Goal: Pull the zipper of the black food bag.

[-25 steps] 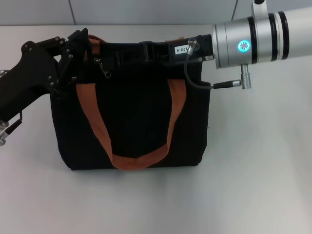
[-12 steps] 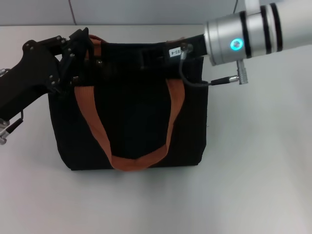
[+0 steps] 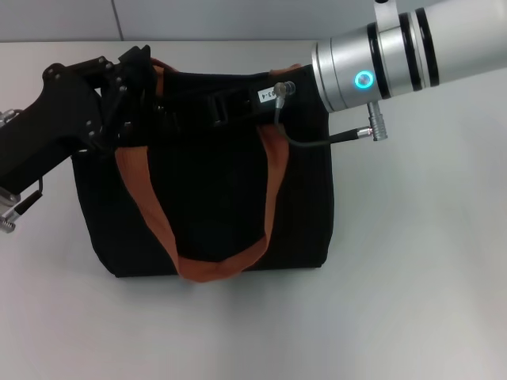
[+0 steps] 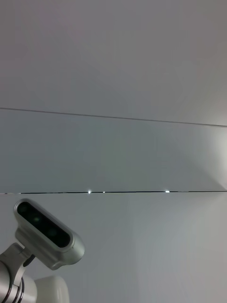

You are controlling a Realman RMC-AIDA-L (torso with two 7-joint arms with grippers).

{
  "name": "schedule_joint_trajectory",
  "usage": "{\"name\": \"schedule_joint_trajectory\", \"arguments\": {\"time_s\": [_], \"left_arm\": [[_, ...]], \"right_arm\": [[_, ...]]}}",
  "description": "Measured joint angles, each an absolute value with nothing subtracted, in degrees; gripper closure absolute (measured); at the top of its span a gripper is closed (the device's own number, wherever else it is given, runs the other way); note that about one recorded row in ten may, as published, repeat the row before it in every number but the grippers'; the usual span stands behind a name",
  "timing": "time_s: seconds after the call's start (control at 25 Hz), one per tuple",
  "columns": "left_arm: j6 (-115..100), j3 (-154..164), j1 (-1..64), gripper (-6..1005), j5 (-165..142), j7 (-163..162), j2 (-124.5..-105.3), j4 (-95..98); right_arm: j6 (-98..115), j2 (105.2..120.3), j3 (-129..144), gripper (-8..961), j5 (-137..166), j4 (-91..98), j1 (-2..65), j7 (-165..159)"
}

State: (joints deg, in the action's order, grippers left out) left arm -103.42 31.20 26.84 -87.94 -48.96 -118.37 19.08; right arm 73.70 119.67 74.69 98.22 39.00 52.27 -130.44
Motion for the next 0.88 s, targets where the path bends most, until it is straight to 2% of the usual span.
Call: {"name": "schedule_joint_trajectory", "arguments": {"time_s": [0.16,0.56,0.88], "left_arm": [[-103.51,31.20,27.06,905,-87.90,-48.96,-118.39,18.92],[-103.74,31.20,27.08,902,-87.87,-49.02,-118.34,18.94],[-104.01,30.87,26.97,900,-87.88,-49.08,-118.30,19.01]], "right_arm": [[73.66,119.71,74.93,671,97.46,39.17,52.26,-130.46],[74.33,119.40,74.36,952,95.17,39.29,51.50,-130.47],[74.49,119.27,74.58,949,95.66,39.30,51.48,-131.66]]}}
